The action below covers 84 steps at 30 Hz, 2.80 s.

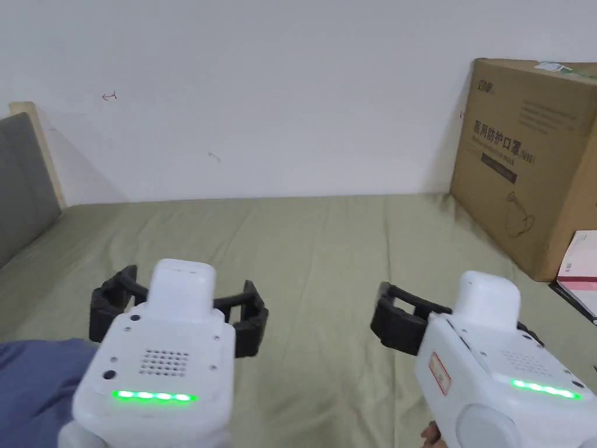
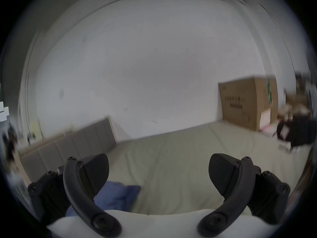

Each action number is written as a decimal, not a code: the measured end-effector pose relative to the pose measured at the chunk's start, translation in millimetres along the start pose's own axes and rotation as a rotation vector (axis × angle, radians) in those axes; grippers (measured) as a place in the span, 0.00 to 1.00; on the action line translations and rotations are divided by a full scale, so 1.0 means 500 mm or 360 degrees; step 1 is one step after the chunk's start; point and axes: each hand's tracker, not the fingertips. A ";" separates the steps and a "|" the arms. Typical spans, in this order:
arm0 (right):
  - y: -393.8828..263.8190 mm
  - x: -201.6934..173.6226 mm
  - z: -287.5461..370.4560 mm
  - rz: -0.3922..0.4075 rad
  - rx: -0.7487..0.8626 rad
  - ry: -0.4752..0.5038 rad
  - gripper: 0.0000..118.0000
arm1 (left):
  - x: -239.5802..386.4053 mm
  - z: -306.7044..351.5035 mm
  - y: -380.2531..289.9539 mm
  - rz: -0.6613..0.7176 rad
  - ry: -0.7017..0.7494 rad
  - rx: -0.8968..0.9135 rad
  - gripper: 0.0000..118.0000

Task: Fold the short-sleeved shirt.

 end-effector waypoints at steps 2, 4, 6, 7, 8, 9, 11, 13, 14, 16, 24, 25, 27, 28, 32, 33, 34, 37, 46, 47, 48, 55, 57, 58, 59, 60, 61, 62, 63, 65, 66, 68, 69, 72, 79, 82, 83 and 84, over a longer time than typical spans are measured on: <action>-0.016 0.000 0.000 0.0125 0.0055 -0.0101 1.00 | -0.003 0.000 -0.007 0.0197 -0.0120 -0.0016 0.99; -0.009 -0.006 0.008 0.0215 0.0112 -0.0124 1.00 | -0.021 -0.007 -0.013 0.0425 -0.0242 -0.0089 0.99; 0.008 -0.029 0.026 0.0264 0.0152 -0.0142 1.00 | -0.031 -0.008 -0.019 0.0607 -0.0273 -0.0066 0.99; 0.013 -0.031 0.030 0.0295 0.0180 -0.0135 1.00 | -0.041 -0.007 -0.016 0.0645 -0.0252 -0.0051 0.99; 0.016 -0.035 0.035 0.0330 0.0206 -0.0160 1.00 | -0.045 -0.006 -0.014 0.0654 -0.0239 -0.0042 0.99; 0.022 -0.043 0.034 0.0374 0.0206 -0.0190 1.00 | -0.047 -0.005 -0.012 0.0645 -0.0231 -0.0037 0.99; 0.020 -0.051 0.037 0.0460 0.0213 -0.0245 1.00 | -0.046 -0.003 -0.004 0.0619 -0.0214 -0.0032 0.98; 0.016 -0.046 0.029 0.0490 0.0203 -0.0247 1.00 | -0.046 -0.002 0.002 0.0597 -0.0217 -0.0069 0.97; 0.015 -0.045 0.028 0.0477 0.0193 -0.0224 1.00 | -0.046 -0.002 0.003 0.0599 -0.0236 -0.0096 0.95; 0.012 -0.040 0.030 0.0449 0.0165 -0.0173 0.99 | -0.040 0.000 0.002 0.0607 -0.0242 -0.0094 0.68; 0.006 -0.028 0.015 0.0431 0.0168 -0.0157 0.02 | -0.027 -0.015 -0.019 0.0646 -0.0242 -0.0165 0.00; 0.007 -0.024 0.016 0.0399 0.0184 -0.0148 0.01 | -0.028 -0.016 -0.020 0.0648 -0.0240 -0.0166 0.00; 0.008 -0.023 0.014 0.0411 0.0189 -0.0168 0.00 | -0.026 -0.019 -0.017 0.0649 -0.0250 -0.0173 0.00; 0.010 -0.021 0.011 0.0422 0.0175 -0.0150 0.00 | -0.025 -0.020 -0.016 0.0650 -0.0255 -0.0170 0.00; 0.011 -0.029 0.018 0.0429 0.0145 -0.0124 0.00 | -0.018 -0.022 -0.007 0.0603 -0.0252 -0.0148 0.00; 0.012 -0.033 0.021 0.0425 0.0155 -0.0136 0.00 | -0.018 -0.023 -0.004 0.0600 -0.0258 -0.0146 0.00; 0.014 -0.034 0.021 0.0430 0.0146 -0.0127 0.00 | -0.019 -0.023 -0.002 0.0600 -0.0258 -0.0141 0.00; 0.017 -0.041 0.022 0.0443 0.0138 -0.0115 0.00 | -0.018 -0.024 -0.001 0.0594 -0.0258 -0.0142 0.00; 0.029 -0.115 0.002 0.0427 0.0093 0.0137 0.00 | -0.097 0.000 -0.007 0.0623 -0.0100 -0.0155 0.00; 0.026 -0.132 -0.002 0.0432 0.0081 0.0186 0.00 | -0.114 0.006 -0.010 0.0627 -0.0065 -0.0158 0.00; 0.022 -0.151 -0.004 0.0429 0.0072 0.0247 0.00 | -0.135 0.014 -0.015 0.0632 0.0008 -0.0154 0.00; -0.026 -0.275 -0.036 0.0451 -0.0046 0.0599 0.00 | -0.275 0.074 -0.057 0.0672 0.0351 -0.0227 0.00; -0.037 -0.297 -0.043 0.0425 -0.0086 0.0665 0.00 | -0.297 0.086 -0.067 0.0664 0.0423 -0.0249 0.00; -0.044 -0.307 -0.047 0.0423 -0.0101 0.0683 0.00 | -0.308 0.092 -0.073 0.0664 0.0450 -0.0260 0.00; -0.050 -0.319 -0.050 0.0432 -0.0112 0.0698 0.00 | -0.320 0.097 -0.080 0.0671 0.0474 -0.0278 0.00; -0.056 -0.330 -0.053 0.0443 -0.0123 0.0713 0.00 | -0.331 0.101 -0.088 0.0683 0.0488 -0.0293 0.00; -0.061 -0.339 -0.054 0.0452 -0.0129 0.0719 0.00 | -0.339 0.103 -0.095 0.0687 0.0500 -0.0301 0.00; -0.067 -0.348 -0.056 0.0459 -0.0143 0.0733 0.00 | -0.348 0.105 -0.103 0.0687 0.0522 -0.0323 0.00; -0.071 -0.355 -0.059 0.0462 -0.0156 0.0752 0.00 | -0.356 0.105 -0.111 0.0684 0.0551 -0.0351 0.00; -0.078 -0.369 -0.061 0.0473 -0.0169 0.0768 0.00 | -0.367 0.099 -0.127 0.0689 0.0580 -0.0395 0.00; -0.081 -0.375 -0.063 0.0482 -0.0176 0.0776 0.00 | -0.373 0.093 -0.138 0.0705 0.0583 -0.0416 0.00; -0.087 -0.385 -0.071 0.0503 -0.0191 0.0782 0.00 | -0.384 0.074 -0.160 0.0739 0.0584 -0.0465 0.00; -0.090 -0.391 -0.074 0.0510 -0.0200 0.0783 0.00 | -0.389 0.057 -0.176 0.0745 0.0576 -0.0516 0.00; -0.101 -0.400 -0.089 0.0521 -0.0238 0.0786 0.00 | -0.406 -0.023 -0.238 0.0719 0.0556 -0.0770 0.00; -0.135 -0.415 -0.133 0.0581 -0.0332 0.0773 0.00 | -0.430 -0.207 -0.424 0.0870 0.0370 -0.1249 0.00; -0.153 -0.422 -0.156 0.0603 -0.0385 0.0754 0.00 | -0.424 -0.264 -0.467 0.0859 0.0255 -0.1353 0.64; -0.159 -0.424 -0.163 0.0610 -0.0402 0.0748 0.00 | -0.425 -0.285 -0.489 0.0910 0.0220 -0.1391 0.92; -0.164 -0.426 -0.169 0.0616 -0.0417 0.0743 0.00 | -0.424 -0.303 -0.506 0.0945 0.0184 -0.1410 1.00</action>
